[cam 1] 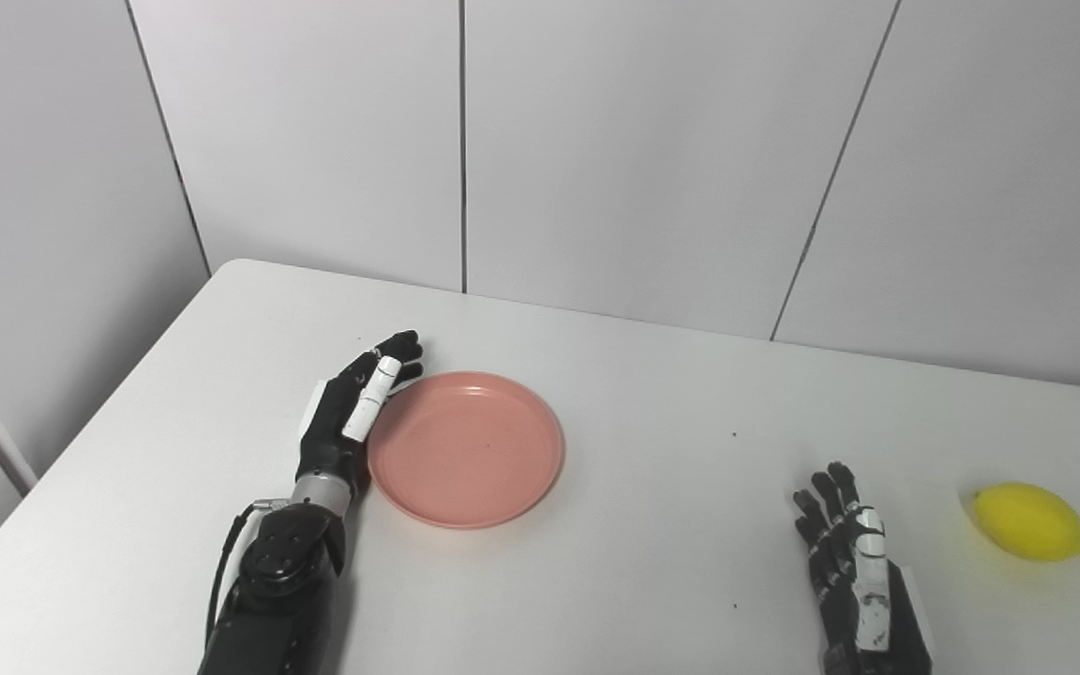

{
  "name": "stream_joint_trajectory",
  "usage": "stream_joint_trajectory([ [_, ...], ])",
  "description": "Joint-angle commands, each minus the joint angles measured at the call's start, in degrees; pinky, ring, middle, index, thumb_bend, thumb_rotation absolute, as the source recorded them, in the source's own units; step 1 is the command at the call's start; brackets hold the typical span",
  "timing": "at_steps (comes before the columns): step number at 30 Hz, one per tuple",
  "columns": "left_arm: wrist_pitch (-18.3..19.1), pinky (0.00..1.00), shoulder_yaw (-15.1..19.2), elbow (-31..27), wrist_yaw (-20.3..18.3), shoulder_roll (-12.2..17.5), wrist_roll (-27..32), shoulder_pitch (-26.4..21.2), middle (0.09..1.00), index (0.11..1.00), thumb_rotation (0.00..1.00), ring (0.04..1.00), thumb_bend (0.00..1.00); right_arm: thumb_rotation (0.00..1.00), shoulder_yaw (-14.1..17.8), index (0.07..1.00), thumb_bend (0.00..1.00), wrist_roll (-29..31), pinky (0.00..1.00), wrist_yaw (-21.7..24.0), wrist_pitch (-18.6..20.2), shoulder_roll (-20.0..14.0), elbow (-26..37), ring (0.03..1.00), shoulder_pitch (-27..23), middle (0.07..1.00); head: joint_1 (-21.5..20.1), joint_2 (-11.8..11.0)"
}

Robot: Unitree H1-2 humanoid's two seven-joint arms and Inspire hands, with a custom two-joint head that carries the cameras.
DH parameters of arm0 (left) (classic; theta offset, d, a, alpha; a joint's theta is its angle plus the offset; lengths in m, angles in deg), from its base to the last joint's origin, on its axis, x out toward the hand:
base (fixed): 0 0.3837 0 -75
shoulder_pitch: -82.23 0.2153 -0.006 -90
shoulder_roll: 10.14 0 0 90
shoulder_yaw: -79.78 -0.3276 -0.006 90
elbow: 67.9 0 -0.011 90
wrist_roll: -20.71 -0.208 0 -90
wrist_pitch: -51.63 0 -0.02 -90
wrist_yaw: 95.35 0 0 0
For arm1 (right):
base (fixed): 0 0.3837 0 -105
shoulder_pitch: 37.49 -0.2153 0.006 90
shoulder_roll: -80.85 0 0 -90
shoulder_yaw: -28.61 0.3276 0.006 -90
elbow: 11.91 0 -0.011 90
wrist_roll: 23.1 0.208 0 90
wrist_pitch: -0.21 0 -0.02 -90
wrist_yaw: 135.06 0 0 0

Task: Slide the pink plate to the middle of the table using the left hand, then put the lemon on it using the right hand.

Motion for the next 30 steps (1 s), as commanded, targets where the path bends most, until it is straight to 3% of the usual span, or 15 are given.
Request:
stream_joint_trajectory([
  [1, 2.74, 0.78, -1.08, -0.19, 0.37, -0.98, -0.98, 1.16, 0.847, 0.74, 0.75, 0.833, 0.83, 1.0, -0.5, 0.978, 0.74, 0.28, 1.0, 0.08, 0.69, 0.81, -1.86, 0.949, 1.46, 0.972, -0.37, 0.12],
  [6, 2.84, 0.82, -1.32, -1.44, 1.1, -2.01, -1.79, 2.01, 0.893, 0.771, 0.73, 0.887, 0.82, 1.0, -0.73, 0.973, 0.76, -0.16, 1.0, -0.58, 1.55, 1.32, -1.56, 0.945, 1.41, 0.961, -1.38, -0.05],
  [20, 1.54, 0.95, -1.9, -2.55, 2.07, -3.68, -2.46, 3.08, 0.92, 0.79, 0.71, 0.926, 0.81, 1.0, -1.75, 0.968, 0.77, -1.97, 0.98, -2.03, 1.48, 2.24, -1.42, 0.946, 1.41, 0.958, -4.22, 0.39],
  [30, 1.4, 0.96, -2.11, -3.22, 1.05, -3.8, -2.18, 3.25, 0.952, 0.801, 0.75, 0.949, 0.77, 1.0, -2.27, 0.968, 0.76, -2.64, 0.99, -2.3, 0.7, 3.13, -1.96, 0.942, 1.08, 0.958, -6.92, 0.58],
])
